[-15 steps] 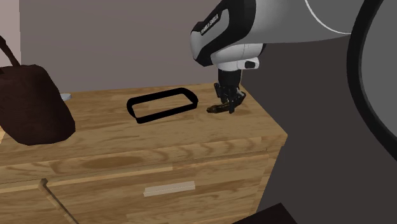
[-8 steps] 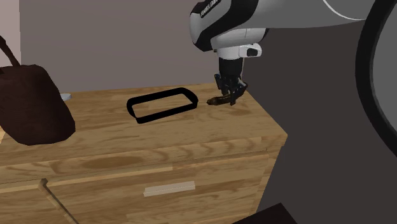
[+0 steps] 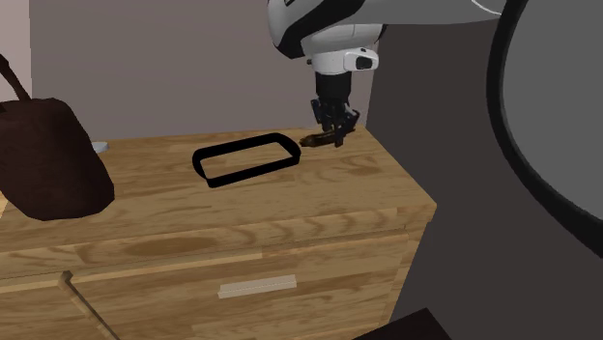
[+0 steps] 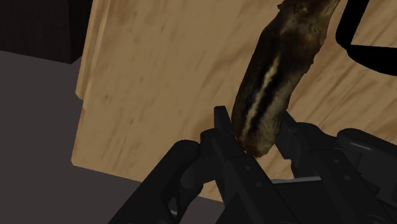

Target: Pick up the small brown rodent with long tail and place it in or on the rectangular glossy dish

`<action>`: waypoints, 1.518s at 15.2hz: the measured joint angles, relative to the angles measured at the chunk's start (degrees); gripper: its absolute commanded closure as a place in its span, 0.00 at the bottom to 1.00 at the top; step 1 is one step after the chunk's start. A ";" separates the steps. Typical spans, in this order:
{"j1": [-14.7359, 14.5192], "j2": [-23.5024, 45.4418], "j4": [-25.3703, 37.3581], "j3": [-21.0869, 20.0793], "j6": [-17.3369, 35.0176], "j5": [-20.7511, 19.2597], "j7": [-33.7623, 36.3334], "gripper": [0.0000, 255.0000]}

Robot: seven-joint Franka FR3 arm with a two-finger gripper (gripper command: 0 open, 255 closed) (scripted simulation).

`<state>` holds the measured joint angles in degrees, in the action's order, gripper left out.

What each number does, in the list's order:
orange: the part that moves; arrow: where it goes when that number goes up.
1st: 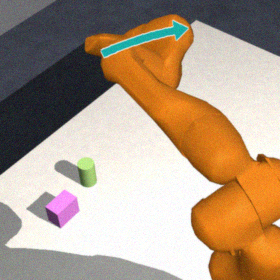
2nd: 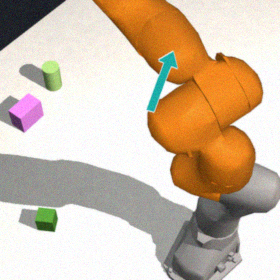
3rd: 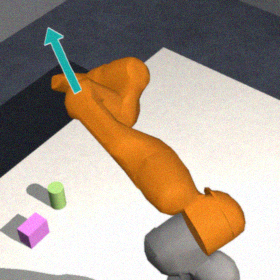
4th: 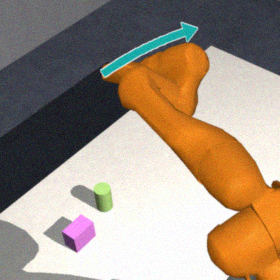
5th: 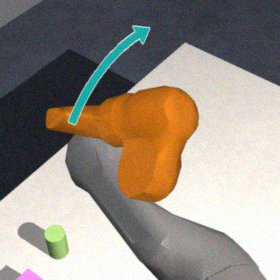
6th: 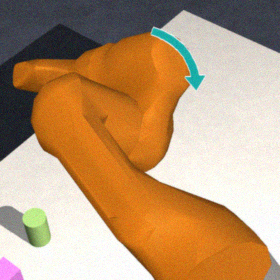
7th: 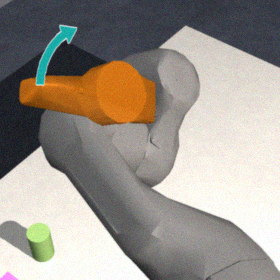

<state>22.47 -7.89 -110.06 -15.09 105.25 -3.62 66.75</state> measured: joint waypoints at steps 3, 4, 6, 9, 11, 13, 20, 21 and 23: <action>-1.56 5.15 5.68 -2.39 -1.11 -1.44 4.29 1.00; -2.09 6.65 7.37 -3.04 -1.48 -1.93 5.56 1.00; -3.24 9.99 11.45 -4.22 -2.67 -3.10 8.00 1.00; -5.65 15.81 18.09 -5.95 -4.32 -5.36 12.15 1.00; -7.47 20.29 23.70 -6.69 -6.07 -7.11 14.45 1.00; -9.51 24.70 29.63 -7.18 -8.13 -8.85 16.39 1.00; -19.03 41.63 54.31 -7.18 -17.20 -14.69 21.20 1.00; -19.40 42.41 55.06 -7.10 -17.19 -14.91 21.36 1.00; -19.12 42.14 53.18 -7.15 -15.66 -14.85 21.72 1.00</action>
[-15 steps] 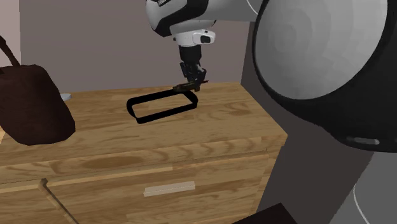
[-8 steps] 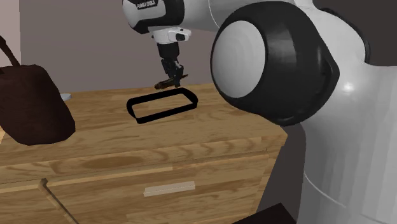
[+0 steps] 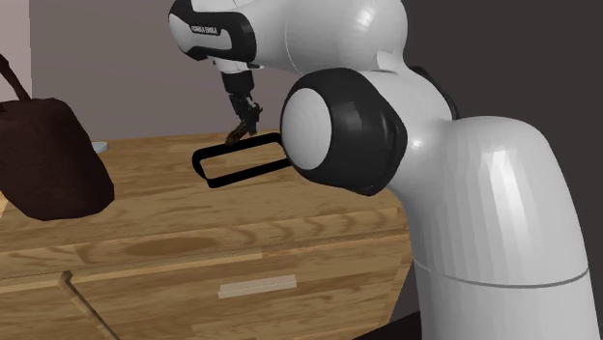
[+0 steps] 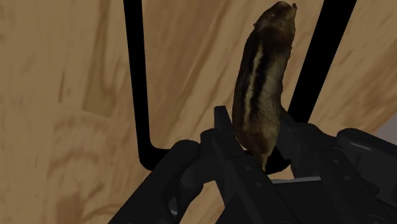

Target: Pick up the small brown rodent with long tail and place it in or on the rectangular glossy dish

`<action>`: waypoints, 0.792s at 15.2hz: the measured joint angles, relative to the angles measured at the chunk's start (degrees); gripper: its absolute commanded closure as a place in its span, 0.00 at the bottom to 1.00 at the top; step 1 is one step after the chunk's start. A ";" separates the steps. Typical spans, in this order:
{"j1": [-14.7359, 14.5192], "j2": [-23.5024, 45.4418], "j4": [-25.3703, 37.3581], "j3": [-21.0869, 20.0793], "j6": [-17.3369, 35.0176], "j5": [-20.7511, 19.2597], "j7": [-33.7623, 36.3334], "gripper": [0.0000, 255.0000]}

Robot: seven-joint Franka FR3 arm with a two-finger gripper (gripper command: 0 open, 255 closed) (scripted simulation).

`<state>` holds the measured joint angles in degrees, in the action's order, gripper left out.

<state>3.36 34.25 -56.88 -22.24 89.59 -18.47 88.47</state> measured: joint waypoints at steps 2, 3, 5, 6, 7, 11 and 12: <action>0.52 -0.67 -2.82 -0.09 2.06 0.15 0.41 1.00; 0.78 -0.92 -3.98 -0.11 2.97 0.22 0.49 1.00; 1.18 -1.50 -6.42 -0.18 4.77 0.32 0.86 1.00; 1.44 -1.80 -7.74 -0.21 5.75 0.39 1.00 1.00; 1.65 -1.99 -8.65 -0.21 6.48 0.42 1.05 1.00; 1.82 -1.94 -10.26 -0.19 8.09 0.36 1.37 1.00; 1.84 -1.97 -10.39 -0.19 8.18 0.37 1.38 1.00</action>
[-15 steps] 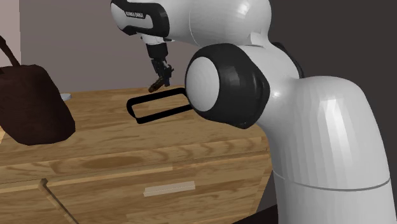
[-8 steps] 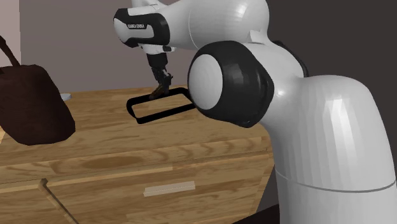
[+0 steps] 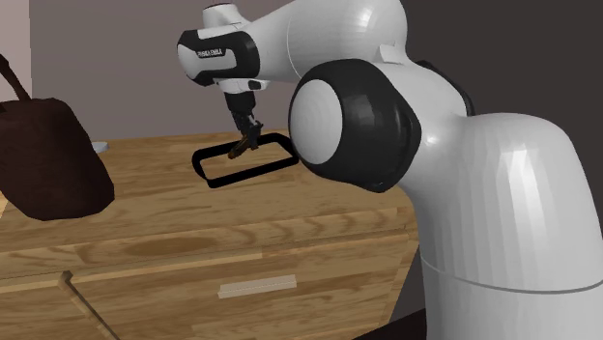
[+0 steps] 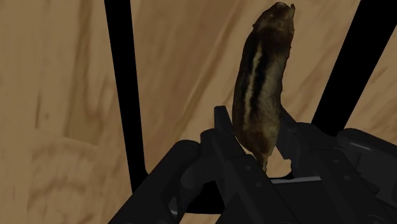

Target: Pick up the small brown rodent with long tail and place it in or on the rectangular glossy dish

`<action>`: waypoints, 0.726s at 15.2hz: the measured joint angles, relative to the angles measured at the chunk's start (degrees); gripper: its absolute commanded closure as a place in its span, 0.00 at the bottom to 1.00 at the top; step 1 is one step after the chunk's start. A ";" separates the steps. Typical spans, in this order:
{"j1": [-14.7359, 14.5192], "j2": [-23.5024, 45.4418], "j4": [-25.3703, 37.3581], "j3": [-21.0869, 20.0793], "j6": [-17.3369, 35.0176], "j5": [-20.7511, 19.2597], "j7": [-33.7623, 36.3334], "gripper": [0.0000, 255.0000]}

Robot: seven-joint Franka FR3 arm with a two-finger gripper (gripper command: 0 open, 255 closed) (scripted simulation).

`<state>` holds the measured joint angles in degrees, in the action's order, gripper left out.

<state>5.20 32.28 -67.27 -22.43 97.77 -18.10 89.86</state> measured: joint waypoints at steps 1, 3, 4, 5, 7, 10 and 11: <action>0.01 -0.01 -0.04 0.00 0.04 0.00 0.01 1.00; 0.01 -0.02 -0.07 0.00 0.07 0.00 0.01 0.00; 0.01 -0.02 -0.08 0.00 0.07 0.00 0.01 0.00; 0.01 -0.02 -0.08 0.00 0.08 0.00 0.01 0.00; 0.01 -0.02 -0.08 0.00 0.08 0.00 0.01 0.00; -0.07 -0.09 0.65 -0.02 -0.69 0.05 -0.12 0.00; -0.47 -0.06 2.27 -0.08 -2.22 0.05 -0.18 0.00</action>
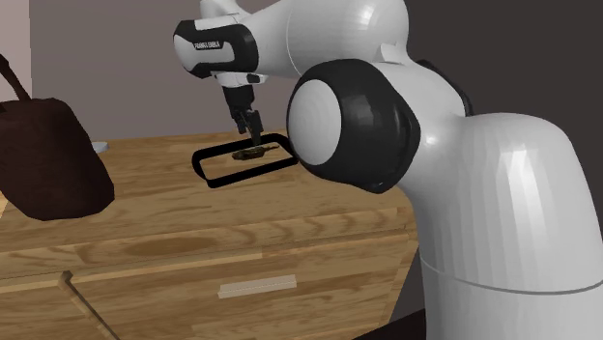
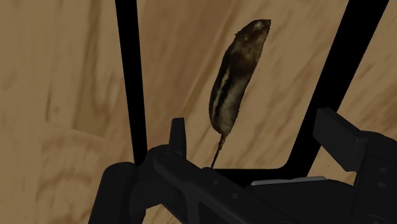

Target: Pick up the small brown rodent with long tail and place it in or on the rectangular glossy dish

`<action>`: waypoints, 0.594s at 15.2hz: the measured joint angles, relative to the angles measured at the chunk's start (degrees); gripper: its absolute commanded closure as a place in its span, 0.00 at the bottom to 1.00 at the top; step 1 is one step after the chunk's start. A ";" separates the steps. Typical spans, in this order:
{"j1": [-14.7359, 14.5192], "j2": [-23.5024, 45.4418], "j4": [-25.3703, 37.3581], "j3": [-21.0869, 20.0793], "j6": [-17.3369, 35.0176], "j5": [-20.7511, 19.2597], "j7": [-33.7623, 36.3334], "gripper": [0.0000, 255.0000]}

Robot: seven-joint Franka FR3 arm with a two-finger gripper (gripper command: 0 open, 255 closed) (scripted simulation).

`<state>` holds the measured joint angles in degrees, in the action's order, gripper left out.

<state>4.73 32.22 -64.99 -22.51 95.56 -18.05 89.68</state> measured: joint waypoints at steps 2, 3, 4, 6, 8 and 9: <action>-1.21 1.27 5.27 0.08 -3.89 -0.32 -0.36 0.00; -1.27 1.05 5.72 0.04 -4.57 -0.25 -0.44 0.00; -1.54 1.53 6.94 0.10 -5.29 -0.38 -0.55 0.00; -1.69 1.71 7.64 0.12 -5.83 -0.41 -0.63 0.00; -1.73 1.73 7.82 0.12 -5.99 -0.42 -0.64 0.00; -1.73 1.72 7.81 0.12 -6.01 -0.42 -0.64 0.00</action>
